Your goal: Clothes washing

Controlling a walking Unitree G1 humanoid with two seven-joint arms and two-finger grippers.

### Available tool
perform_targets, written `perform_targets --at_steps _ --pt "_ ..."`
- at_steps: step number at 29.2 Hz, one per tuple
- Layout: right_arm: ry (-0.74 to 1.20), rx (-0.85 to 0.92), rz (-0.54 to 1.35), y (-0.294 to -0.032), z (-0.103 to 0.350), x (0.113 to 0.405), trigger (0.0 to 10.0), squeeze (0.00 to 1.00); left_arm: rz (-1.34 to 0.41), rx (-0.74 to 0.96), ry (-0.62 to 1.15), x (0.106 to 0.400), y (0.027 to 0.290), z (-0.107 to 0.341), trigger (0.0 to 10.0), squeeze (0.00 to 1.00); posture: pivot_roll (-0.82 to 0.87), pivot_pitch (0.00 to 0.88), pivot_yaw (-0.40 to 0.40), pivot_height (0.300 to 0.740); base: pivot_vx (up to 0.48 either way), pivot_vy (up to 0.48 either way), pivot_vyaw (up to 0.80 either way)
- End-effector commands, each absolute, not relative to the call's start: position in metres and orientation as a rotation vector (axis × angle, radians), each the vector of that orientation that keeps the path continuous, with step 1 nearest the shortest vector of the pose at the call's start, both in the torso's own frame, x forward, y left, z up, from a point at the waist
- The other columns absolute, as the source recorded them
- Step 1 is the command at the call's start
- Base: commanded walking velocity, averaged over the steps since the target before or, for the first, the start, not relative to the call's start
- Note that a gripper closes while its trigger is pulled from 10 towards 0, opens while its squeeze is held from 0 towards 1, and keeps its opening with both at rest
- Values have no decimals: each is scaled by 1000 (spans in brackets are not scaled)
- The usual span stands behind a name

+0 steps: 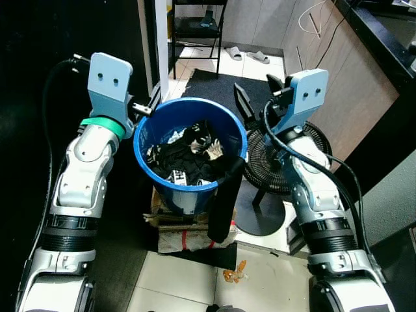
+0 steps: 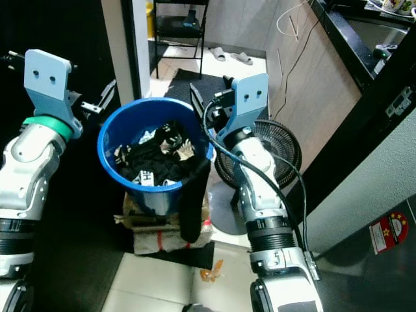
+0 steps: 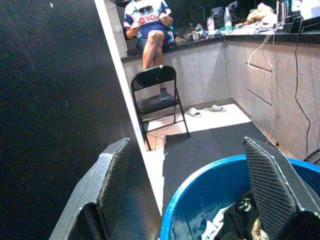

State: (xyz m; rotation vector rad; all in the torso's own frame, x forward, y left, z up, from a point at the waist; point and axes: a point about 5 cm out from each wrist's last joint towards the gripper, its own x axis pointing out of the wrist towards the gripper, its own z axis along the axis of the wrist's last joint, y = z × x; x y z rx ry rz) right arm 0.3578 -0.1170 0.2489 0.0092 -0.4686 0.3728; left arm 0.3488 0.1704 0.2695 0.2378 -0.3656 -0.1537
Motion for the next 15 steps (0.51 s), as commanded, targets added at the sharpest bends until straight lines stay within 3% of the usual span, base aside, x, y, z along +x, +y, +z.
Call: perform_targets --at_steps 1,9,15 --pt "-446 5 358 -121 243 358 10000 0 -150 220 -341 349 171 264 10000 0 33 13 -25 740 0 0 0" --pt "-439 9 349 -121 242 358 10000 0 -160 208 -337 349 170 261 10000 0 30 21 -25 740 0 0 0" --pt "-429 15 318 -126 241 359 10000 0 -172 203 -353 350 168 262 10000 0 27 22 -24 740 447 0 0"
